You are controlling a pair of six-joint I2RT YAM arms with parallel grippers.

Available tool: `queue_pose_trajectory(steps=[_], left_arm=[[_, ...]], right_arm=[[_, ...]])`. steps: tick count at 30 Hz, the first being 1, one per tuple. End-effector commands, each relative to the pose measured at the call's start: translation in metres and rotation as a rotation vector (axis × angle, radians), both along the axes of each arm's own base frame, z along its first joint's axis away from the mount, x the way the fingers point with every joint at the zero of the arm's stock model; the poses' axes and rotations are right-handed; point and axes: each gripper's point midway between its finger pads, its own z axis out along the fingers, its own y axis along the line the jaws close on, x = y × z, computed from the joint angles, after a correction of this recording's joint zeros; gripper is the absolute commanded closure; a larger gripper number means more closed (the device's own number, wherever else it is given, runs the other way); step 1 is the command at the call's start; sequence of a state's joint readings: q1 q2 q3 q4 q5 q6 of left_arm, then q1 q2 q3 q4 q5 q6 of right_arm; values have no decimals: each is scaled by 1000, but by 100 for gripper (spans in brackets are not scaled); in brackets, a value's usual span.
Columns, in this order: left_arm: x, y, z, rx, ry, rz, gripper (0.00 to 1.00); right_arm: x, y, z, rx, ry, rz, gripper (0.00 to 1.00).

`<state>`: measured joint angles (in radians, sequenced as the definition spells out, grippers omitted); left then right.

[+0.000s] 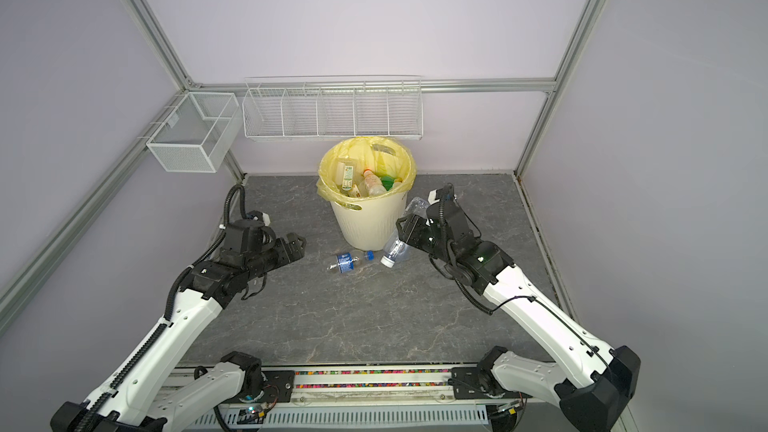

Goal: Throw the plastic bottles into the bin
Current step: 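Lift the clear water bottle with the right gripper and raise it over the bin, then open the right gripper to drop the water bottle into the bin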

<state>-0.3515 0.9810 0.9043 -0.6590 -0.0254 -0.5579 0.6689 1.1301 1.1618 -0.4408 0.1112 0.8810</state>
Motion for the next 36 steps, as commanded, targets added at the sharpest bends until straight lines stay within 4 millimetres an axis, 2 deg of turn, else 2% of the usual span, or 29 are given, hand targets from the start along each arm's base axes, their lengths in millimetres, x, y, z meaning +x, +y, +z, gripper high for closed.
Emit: queue_pose_trajectory(steps=[1, 10, 16, 19, 22, 26, 28, 30, 31, 32, 33, 34, 35, 36], left_arm=[[8, -4, 1, -29, 2, 9, 1], [15, -6, -8, -28, 24, 16, 1], [11, -4, -15, -26, 27, 19, 1], [10, -3, -18, -17, 33, 19, 1], [8, -3, -18, -13, 38, 14, 1], [3, -4, -20, -36, 49, 16, 1], [0, -9, -24, -85, 56, 16, 1], [-3, -14, -29, -129, 57, 9, 1], [-4, -14, -31, -138, 62, 18, 1], [-5, -13, -32, -143, 65, 23, 1], [-7, -13, -31, -146, 64, 25, 1], [-8, -12, -31, -148, 66, 26, 1], [-9, -12, -30, -148, 65, 25, 1], [-10, -12, -29, -144, 64, 22, 1]], right_arm=[[3, -5, 23, 2, -55, 5, 42], [-3, -14, 51, 90, -98, 22, 43], [-8, -13, 57, 131, -114, 33, 42], [-4, -9, 66, 150, -138, 40, 42], [7, 7, 88, 165, -179, 88, 41], [44, 29, 113, 131, -212, 93, 39], [73, 39, 119, 124, -217, 72, 39], [111, 51, 118, 118, -208, 45, 36], [127, 54, 118, 112, -202, 29, 31], [144, 60, 112, 101, -190, 23, 11], [157, 65, 107, 91, -175, 21, 1], [165, 67, 103, 85, -154, 2, 4], [170, 69, 103, 98, -151, -2, 12], [170, 74, 107, 115, -167, 13, 12]])
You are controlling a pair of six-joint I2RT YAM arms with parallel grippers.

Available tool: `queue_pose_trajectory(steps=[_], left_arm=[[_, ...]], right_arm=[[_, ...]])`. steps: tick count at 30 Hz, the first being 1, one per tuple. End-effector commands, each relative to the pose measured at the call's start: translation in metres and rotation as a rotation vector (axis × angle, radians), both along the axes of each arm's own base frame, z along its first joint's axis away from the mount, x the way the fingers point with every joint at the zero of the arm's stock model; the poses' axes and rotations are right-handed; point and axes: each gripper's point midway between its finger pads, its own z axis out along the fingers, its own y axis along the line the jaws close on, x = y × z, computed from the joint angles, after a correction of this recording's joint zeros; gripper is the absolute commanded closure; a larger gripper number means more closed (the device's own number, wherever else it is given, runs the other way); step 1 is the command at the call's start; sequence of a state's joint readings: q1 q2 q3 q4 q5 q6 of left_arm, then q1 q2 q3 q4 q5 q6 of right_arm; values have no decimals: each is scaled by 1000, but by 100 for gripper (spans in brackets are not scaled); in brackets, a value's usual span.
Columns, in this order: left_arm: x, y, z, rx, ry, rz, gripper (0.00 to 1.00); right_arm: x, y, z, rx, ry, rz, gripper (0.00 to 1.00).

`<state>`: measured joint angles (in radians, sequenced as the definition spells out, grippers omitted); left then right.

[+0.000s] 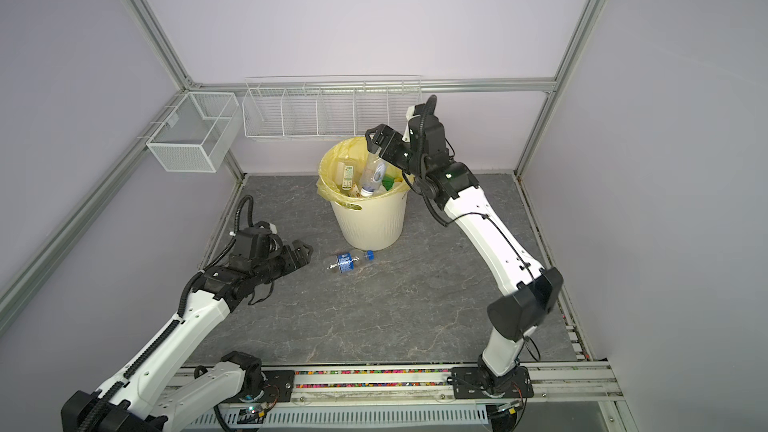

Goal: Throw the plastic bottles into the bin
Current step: 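Open the right gripper to drop the water bottle into the bin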

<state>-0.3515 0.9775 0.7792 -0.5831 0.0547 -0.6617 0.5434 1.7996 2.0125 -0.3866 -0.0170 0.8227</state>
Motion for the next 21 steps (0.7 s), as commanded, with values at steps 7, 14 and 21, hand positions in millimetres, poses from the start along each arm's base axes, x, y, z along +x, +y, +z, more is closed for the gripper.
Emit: queue_pose_trajectory(steps=[7, 14, 21], left_arm=[[-3, 5, 14, 9, -36, -1, 1], [4, 5, 18, 38, -44, -8, 1], [5, 1, 13, 9, -48, -10, 1]], right_arm=[[-40, -28, 23, -20, -48, -25, 12], [-100, -80, 15, -112, -96, -74, 12], [-138, -120, -35, -226, -50, -124, 12]])
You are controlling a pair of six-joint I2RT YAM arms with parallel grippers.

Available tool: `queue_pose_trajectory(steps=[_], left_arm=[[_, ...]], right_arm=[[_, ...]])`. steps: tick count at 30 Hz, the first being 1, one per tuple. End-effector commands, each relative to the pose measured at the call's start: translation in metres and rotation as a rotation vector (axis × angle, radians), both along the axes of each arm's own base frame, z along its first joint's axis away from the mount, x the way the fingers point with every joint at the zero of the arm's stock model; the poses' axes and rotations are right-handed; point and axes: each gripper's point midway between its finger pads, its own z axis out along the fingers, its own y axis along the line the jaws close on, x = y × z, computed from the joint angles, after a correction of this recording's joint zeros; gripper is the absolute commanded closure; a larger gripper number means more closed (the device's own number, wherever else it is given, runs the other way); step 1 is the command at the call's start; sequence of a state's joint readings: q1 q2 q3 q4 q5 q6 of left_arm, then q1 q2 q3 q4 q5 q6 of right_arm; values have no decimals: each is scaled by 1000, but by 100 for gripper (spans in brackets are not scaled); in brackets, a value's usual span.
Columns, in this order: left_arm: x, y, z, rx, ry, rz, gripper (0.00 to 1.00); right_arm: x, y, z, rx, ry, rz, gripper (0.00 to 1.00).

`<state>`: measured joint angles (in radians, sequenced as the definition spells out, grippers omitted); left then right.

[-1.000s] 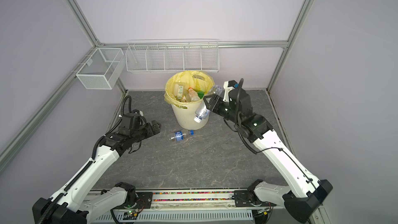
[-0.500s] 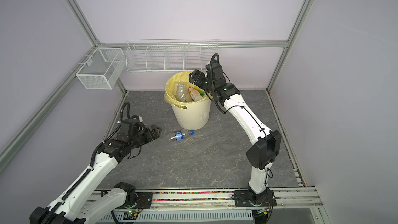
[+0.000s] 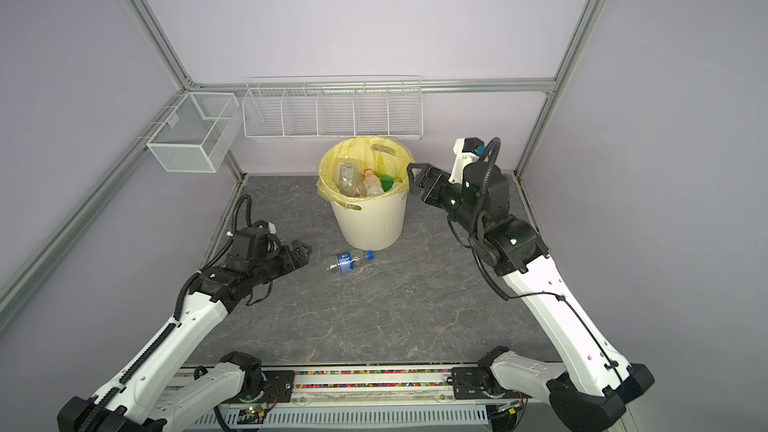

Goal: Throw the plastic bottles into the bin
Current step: 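Open the right gripper to drop the water bottle into the bin, then draw the right gripper back while the left gripper reaches toward the blue-label bottle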

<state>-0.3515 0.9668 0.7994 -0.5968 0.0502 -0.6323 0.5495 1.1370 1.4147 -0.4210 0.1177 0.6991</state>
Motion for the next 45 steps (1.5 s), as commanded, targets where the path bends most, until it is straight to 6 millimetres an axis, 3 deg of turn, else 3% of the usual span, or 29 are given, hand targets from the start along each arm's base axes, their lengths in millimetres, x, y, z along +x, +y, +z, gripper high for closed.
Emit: queue_pose_trajectory(steps=[1, 8, 18, 21, 31, 45], left_arm=[[5, -1, 5, -11, -25, -3, 1], [13, -9, 0, -19, -45, -35, 1], [30, -30, -25, -68, -10, -90, 1], [36, -39, -31, -82, -13, -130, 1], [44, -49, -38, 6, -55, -242, 1], [58, -75, -60, 75, -52, -336, 1]], right_arm=[[-2, -15, -48, -126, 71, -40, 12], [-29, -28, -114, -175, 187, -25, 12], [-66, -45, -157, -163, 226, -7, 12], [-79, -50, -181, -167, 256, 3, 12], [-104, -62, -211, -203, 312, 19, 12], [-112, -56, -233, -172, 365, 57, 12]])
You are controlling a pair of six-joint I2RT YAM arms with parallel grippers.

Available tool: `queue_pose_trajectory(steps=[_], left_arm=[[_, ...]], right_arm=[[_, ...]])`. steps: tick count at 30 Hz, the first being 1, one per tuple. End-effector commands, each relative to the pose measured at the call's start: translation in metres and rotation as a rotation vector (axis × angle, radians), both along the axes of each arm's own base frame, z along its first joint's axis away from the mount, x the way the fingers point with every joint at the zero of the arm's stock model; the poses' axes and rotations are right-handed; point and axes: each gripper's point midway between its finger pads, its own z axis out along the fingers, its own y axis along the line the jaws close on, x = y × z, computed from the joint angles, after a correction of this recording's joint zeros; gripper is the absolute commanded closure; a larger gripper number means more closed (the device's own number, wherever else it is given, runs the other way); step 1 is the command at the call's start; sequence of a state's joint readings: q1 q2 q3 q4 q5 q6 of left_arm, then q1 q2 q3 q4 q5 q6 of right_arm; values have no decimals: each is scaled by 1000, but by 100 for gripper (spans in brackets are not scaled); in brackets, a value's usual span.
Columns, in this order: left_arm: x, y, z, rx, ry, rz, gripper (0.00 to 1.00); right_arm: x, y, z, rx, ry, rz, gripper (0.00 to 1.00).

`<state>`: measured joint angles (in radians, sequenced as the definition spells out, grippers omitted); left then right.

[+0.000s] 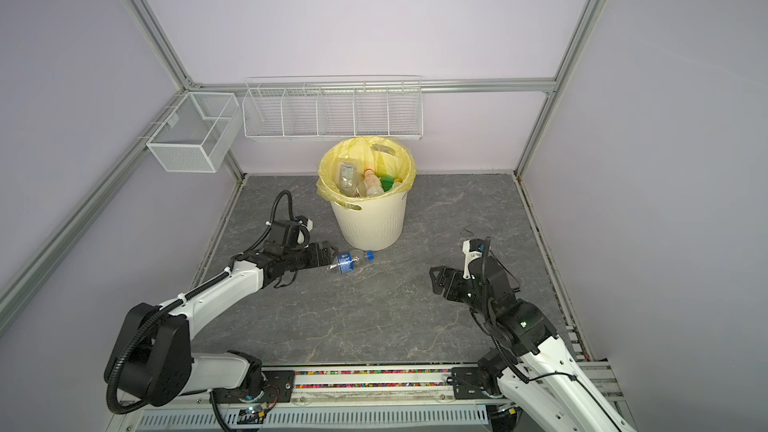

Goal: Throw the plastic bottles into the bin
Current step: 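Draw the right gripper back while the left gripper reaches toward the blue-label bottle, then lower the left gripper over the blue-label Pepsi bottle and close on it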

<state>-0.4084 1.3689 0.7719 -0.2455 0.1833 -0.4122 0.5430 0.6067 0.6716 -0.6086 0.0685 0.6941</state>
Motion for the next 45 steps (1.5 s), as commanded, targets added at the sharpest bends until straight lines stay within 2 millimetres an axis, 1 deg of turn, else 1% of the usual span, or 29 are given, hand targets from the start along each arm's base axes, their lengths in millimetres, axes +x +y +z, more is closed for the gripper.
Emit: queue_pose_trajectory(steps=[1, 5, 7, 12, 15, 20, 23, 28, 32, 37, 42, 44, 45], left_arm=[[14, -17, 16, -11, -87, -43, 1], [15, -32, 12, -31, -86, -100, 1], [16, -36, 5, -35, -70, -120, 1], [15, -44, -10, -16, -30, -157, 0], [13, -46, -13, -3, -16, -154, 0], [3, -47, -10, 1, -21, -173, 0], [-4, -44, -15, 11, 5, -176, 0], [-22, -49, -28, 17, 45, -207, 0], [-35, -57, -37, 26, 69, -230, 2], [-49, -70, -37, 44, 72, -272, 3], [-55, -78, -34, 24, 76, -275, 3], [-56, -80, -36, 22, 85, -278, 3], [-56, -77, -39, 42, 92, -260, 3]], right_arm=[[-3, 3, -6, 26, 21, 13, 12], [-6, 3, -8, 28, 35, 13, 12], [-8, 1, -9, 24, 35, 10, 12], [-10, -3, -10, 23, 27, -4, 12], [-11, -2, -7, 40, 20, 0, 12], [-11, -2, -7, 39, 18, -2, 12], [-10, -1, -11, 39, 31, 2, 12], [-9, 1, -17, 48, 45, 0, 12], [-8, 7, -13, 86, 37, 9, 12], [-8, 6, -14, 80, 41, 7, 12], [-10, 5, -17, 81, 51, 3, 12], [-10, 4, -18, 80, 53, -2, 12], [-10, 4, -18, 80, 51, -5, 12]])
